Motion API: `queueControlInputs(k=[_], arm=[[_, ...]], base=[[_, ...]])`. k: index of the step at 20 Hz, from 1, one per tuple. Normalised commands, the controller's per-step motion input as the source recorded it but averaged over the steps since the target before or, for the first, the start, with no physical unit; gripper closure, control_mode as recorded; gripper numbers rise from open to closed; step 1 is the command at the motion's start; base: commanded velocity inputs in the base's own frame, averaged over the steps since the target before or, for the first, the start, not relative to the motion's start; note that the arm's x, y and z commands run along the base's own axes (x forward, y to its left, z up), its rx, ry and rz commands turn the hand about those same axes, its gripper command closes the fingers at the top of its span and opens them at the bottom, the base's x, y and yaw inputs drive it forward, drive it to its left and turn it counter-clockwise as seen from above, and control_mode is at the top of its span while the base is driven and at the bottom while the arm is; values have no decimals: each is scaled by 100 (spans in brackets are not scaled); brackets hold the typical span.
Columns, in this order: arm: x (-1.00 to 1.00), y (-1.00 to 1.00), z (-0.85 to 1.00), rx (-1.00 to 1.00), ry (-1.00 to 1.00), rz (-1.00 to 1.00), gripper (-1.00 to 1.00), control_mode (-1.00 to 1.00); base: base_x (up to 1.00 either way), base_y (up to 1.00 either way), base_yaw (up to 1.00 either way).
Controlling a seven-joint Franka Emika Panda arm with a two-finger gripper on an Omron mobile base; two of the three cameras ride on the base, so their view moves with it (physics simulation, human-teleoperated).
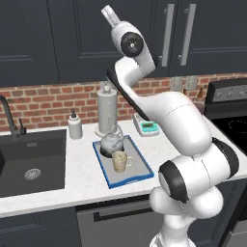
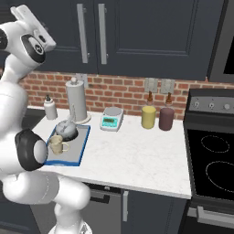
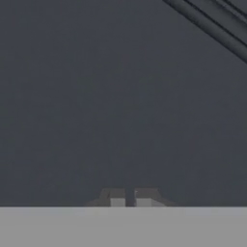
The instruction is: Pick the kettle from the counter and place it on the tray. Then pick the mug from the cabinet and place it on the tray. Then close the cabinet doors.
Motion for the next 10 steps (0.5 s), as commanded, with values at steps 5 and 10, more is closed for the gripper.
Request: queueControlInputs(k=[5, 10], arm=[[74, -8, -30, 8, 8, 22, 100, -100], [73, -1, -43, 6, 10, 17, 100, -100]], base=[[0, 0, 0], [0, 0, 0]])
